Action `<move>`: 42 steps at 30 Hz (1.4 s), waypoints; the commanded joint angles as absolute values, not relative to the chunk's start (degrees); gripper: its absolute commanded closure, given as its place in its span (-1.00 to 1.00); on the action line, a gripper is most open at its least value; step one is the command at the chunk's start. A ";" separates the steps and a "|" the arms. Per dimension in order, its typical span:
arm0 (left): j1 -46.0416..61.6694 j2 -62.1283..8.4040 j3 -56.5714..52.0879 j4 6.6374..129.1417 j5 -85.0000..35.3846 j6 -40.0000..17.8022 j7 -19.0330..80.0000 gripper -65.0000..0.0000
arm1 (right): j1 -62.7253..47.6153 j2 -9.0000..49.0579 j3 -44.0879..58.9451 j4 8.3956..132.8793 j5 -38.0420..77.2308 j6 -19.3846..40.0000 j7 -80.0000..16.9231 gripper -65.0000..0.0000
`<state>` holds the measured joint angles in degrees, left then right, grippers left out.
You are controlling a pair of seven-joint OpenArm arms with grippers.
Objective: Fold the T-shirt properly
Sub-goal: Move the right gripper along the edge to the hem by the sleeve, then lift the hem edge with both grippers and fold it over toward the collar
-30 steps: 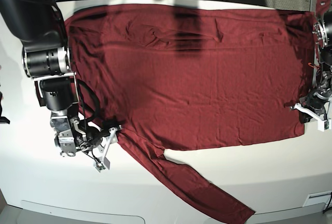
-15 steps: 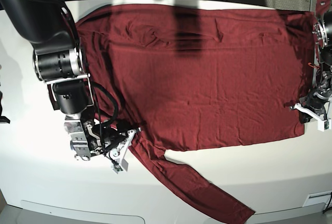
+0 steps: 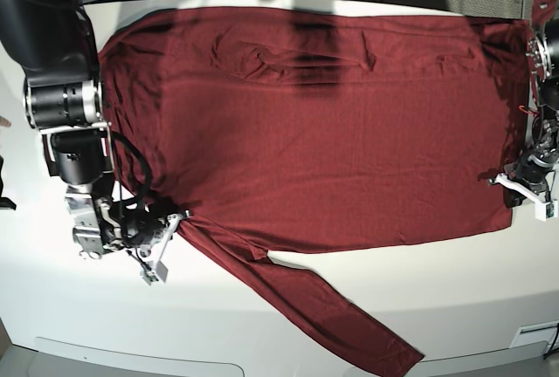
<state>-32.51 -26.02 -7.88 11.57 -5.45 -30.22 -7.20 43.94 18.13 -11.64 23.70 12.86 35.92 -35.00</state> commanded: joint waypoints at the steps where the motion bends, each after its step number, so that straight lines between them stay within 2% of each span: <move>1: -33.21 -26.85 -7.88 11.62 -4.58 -30.06 -6.55 1.00 | 45.76 18.41 -11.64 24.23 13.28 35.57 -33.98 1.00; 7: -35.79 -26.89 -7.88 11.77 -5.04 -30.04 -5.67 1.00 | 46.04 17.63 -11.64 27.55 14.22 38.61 -32.93 1.00; 14: -36.32 -29.56 -7.88 13.89 -13.32 -30.09 -0.36 1.00 | 45.15 19.86 -11.64 38.54 25.58 40.00 -42.72 1.00; 18: -36.18 -31.44 -7.88 16.12 -16.23 -30.52 4.49 1.00 | 41.74 21.78 -11.64 49.06 31.94 40.00 -49.21 1.00; 22: -36.18 -32.58 -7.88 18.35 -19.20 -34.74 7.92 1.00 | 34.63 22.41 -11.60 62.43 31.94 39.92 -53.04 1.00; 25: -36.01 -32.64 -7.88 19.40 -19.18 -35.44 10.74 1.00 | 28.23 24.36 -11.16 72.34 31.97 36.88 -52.95 1.00; 29: -33.67 -33.91 -7.88 20.80 -24.51 -36.95 10.70 1.00 | 21.17 26.52 -7.38 81.47 32.01 35.51 -53.95 1.00; 33: -28.58 -35.79 -7.88 27.73 -27.29 -38.85 11.16 1.00 | 15.94 26.65 -0.82 83.68 33.58 35.57 -53.78 1.00; 38: -20.93 -37.60 -7.88 38.39 -28.51 -38.09 11.18 1.00 | 11.81 26.63 7.31 85.89 36.86 36.88 -54.70 1.00; 42: -15.97 -39.16 -7.90 44.60 -33.52 -35.00 14.02 1.00 | 7.51 26.65 12.38 90.39 38.81 38.44 -56.88 1.00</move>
